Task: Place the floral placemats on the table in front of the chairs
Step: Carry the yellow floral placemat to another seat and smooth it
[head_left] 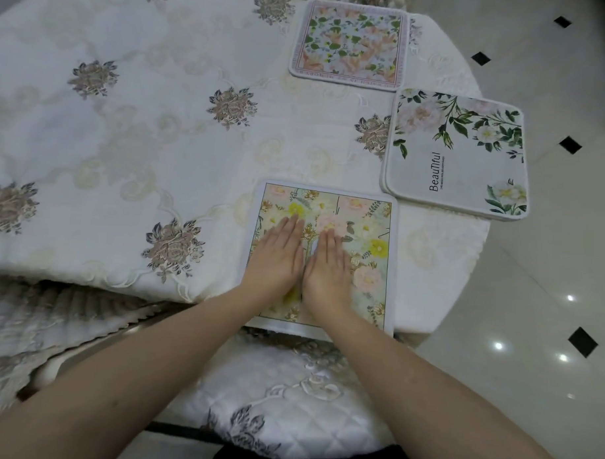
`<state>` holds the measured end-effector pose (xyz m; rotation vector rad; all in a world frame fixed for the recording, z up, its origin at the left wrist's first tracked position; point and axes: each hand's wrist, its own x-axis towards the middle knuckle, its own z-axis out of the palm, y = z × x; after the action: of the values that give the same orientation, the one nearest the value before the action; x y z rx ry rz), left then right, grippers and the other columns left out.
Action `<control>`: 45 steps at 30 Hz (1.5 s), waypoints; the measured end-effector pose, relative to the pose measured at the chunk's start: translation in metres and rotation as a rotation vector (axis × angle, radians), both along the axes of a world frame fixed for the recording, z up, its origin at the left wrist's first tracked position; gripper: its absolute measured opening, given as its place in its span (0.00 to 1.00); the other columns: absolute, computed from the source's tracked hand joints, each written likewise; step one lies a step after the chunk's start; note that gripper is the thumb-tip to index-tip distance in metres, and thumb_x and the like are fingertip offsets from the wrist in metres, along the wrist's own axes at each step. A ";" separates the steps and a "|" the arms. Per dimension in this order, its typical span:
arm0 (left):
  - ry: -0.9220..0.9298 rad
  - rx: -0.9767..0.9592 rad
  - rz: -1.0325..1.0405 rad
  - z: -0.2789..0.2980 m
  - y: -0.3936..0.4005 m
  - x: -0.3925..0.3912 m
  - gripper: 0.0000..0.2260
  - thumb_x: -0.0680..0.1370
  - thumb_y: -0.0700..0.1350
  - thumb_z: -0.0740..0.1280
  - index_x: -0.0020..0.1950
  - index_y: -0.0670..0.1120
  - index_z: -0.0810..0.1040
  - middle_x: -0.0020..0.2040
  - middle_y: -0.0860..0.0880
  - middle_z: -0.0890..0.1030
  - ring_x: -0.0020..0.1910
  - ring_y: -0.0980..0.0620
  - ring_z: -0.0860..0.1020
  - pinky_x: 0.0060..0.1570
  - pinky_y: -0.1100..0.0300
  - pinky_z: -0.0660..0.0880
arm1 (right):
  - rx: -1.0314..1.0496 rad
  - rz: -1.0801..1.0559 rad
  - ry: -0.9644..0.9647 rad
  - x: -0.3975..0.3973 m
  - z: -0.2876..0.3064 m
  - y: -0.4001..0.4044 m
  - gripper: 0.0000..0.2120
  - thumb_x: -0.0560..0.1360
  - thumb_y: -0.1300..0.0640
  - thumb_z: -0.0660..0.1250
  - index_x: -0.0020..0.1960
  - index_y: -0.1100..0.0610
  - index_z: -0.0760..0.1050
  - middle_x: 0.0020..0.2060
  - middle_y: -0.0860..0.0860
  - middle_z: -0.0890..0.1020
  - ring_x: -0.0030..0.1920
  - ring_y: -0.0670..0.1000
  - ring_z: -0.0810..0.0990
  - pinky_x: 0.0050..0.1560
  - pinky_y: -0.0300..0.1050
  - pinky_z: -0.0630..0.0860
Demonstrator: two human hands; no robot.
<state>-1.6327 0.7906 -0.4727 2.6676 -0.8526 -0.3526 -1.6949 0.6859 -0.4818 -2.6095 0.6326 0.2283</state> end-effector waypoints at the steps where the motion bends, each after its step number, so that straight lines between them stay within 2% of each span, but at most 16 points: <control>1: -0.005 0.031 -0.028 -0.007 0.006 -0.004 0.29 0.81 0.54 0.41 0.80 0.44 0.56 0.80 0.47 0.57 0.79 0.49 0.54 0.78 0.49 0.50 | -0.025 0.023 0.012 -0.004 -0.005 0.005 0.27 0.83 0.52 0.40 0.80 0.58 0.43 0.80 0.52 0.45 0.79 0.50 0.41 0.77 0.49 0.39; 3: -0.037 0.112 -0.114 -0.020 0.018 -0.007 0.29 0.82 0.56 0.41 0.80 0.44 0.53 0.81 0.47 0.53 0.80 0.49 0.51 0.77 0.46 0.53 | -0.090 0.080 0.005 -0.011 -0.011 0.004 0.29 0.81 0.49 0.36 0.80 0.59 0.43 0.80 0.54 0.45 0.79 0.51 0.42 0.77 0.48 0.38; 7: -0.060 0.211 -0.280 -0.024 0.037 0.005 0.32 0.81 0.64 0.40 0.81 0.48 0.41 0.81 0.50 0.40 0.79 0.52 0.39 0.77 0.53 0.40 | -0.121 0.316 0.014 -0.023 -0.013 -0.023 0.35 0.80 0.38 0.38 0.80 0.57 0.42 0.79 0.51 0.42 0.79 0.49 0.39 0.77 0.48 0.38; 12: -0.091 0.293 -0.458 -0.019 0.070 0.018 0.39 0.78 0.71 0.42 0.80 0.48 0.38 0.81 0.48 0.39 0.79 0.53 0.37 0.77 0.51 0.42 | -0.183 0.651 0.110 -0.049 -0.004 -0.073 0.43 0.75 0.27 0.42 0.80 0.53 0.37 0.79 0.48 0.37 0.78 0.47 0.35 0.77 0.51 0.40; 17: -0.073 0.345 -0.539 -0.010 0.099 0.029 0.47 0.74 0.77 0.47 0.81 0.46 0.40 0.81 0.48 0.41 0.79 0.52 0.40 0.77 0.52 0.42 | -0.228 0.785 0.139 -0.073 0.002 -0.102 0.53 0.69 0.20 0.45 0.79 0.53 0.33 0.78 0.50 0.35 0.77 0.50 0.33 0.76 0.48 0.33; 23: -0.068 0.416 -0.528 -0.003 0.119 0.035 0.52 0.70 0.79 0.51 0.80 0.47 0.38 0.81 0.49 0.40 0.78 0.55 0.35 0.76 0.56 0.37 | -0.230 0.802 0.178 -0.081 0.011 -0.126 0.57 0.67 0.22 0.57 0.79 0.52 0.33 0.78 0.50 0.34 0.78 0.49 0.35 0.75 0.45 0.33; 28: -0.078 0.540 -0.554 0.010 0.121 0.036 0.55 0.67 0.80 0.53 0.77 0.49 0.29 0.77 0.53 0.29 0.75 0.55 0.28 0.75 0.57 0.34 | -0.185 0.793 0.271 -0.078 0.020 -0.136 0.61 0.66 0.31 0.70 0.78 0.50 0.31 0.76 0.47 0.31 0.76 0.46 0.32 0.75 0.42 0.35; 30: -0.078 0.607 -0.569 0.017 0.120 0.039 0.55 0.66 0.80 0.53 0.78 0.50 0.29 0.77 0.54 0.29 0.76 0.55 0.32 0.76 0.54 0.38 | -0.143 0.774 0.311 -0.076 0.030 -0.138 0.59 0.67 0.40 0.75 0.79 0.50 0.35 0.77 0.46 0.33 0.77 0.46 0.37 0.76 0.42 0.41; 32: -0.048 0.651 -0.564 0.027 0.119 0.041 0.54 0.68 0.78 0.56 0.79 0.50 0.32 0.78 0.54 0.31 0.78 0.56 0.38 0.77 0.52 0.43 | -0.125 0.745 0.360 -0.077 0.046 -0.137 0.52 0.71 0.47 0.75 0.80 0.50 0.42 0.79 0.46 0.39 0.79 0.48 0.46 0.76 0.44 0.51; 35: 0.017 0.686 -0.480 0.049 0.110 0.038 0.42 0.77 0.69 0.55 0.81 0.50 0.41 0.82 0.51 0.44 0.79 0.53 0.53 0.75 0.52 0.54 | -0.131 0.627 0.409 -0.079 0.073 -0.133 0.33 0.78 0.46 0.65 0.78 0.51 0.57 0.78 0.49 0.58 0.74 0.52 0.64 0.71 0.48 0.64; 37: -0.009 0.637 -0.408 0.066 0.096 0.032 0.35 0.81 0.65 0.54 0.81 0.50 0.46 0.81 0.49 0.55 0.76 0.49 0.62 0.72 0.52 0.61 | -0.141 0.495 0.392 -0.082 0.092 -0.127 0.28 0.80 0.43 0.60 0.77 0.51 0.60 0.74 0.50 0.67 0.69 0.53 0.71 0.67 0.50 0.69; 40: -0.051 0.526 -0.337 0.089 0.071 0.019 0.31 0.82 0.60 0.54 0.81 0.49 0.50 0.79 0.48 0.59 0.75 0.48 0.63 0.71 0.51 0.63 | -0.163 0.378 0.327 -0.092 0.116 -0.116 0.27 0.82 0.44 0.57 0.78 0.52 0.58 0.74 0.51 0.67 0.70 0.54 0.70 0.67 0.50 0.68; 45: -0.128 0.369 -0.350 0.117 0.024 -0.014 0.30 0.82 0.60 0.53 0.81 0.49 0.52 0.80 0.46 0.57 0.78 0.46 0.56 0.76 0.51 0.54 | -0.191 0.251 0.172 -0.115 0.146 -0.098 0.28 0.82 0.43 0.54 0.79 0.52 0.55 0.77 0.51 0.62 0.75 0.51 0.62 0.72 0.48 0.59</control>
<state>-1.6469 0.8143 -0.3560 2.8906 -1.4248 -0.4639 -1.8098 0.5879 -0.3357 -2.8747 0.3968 0.4965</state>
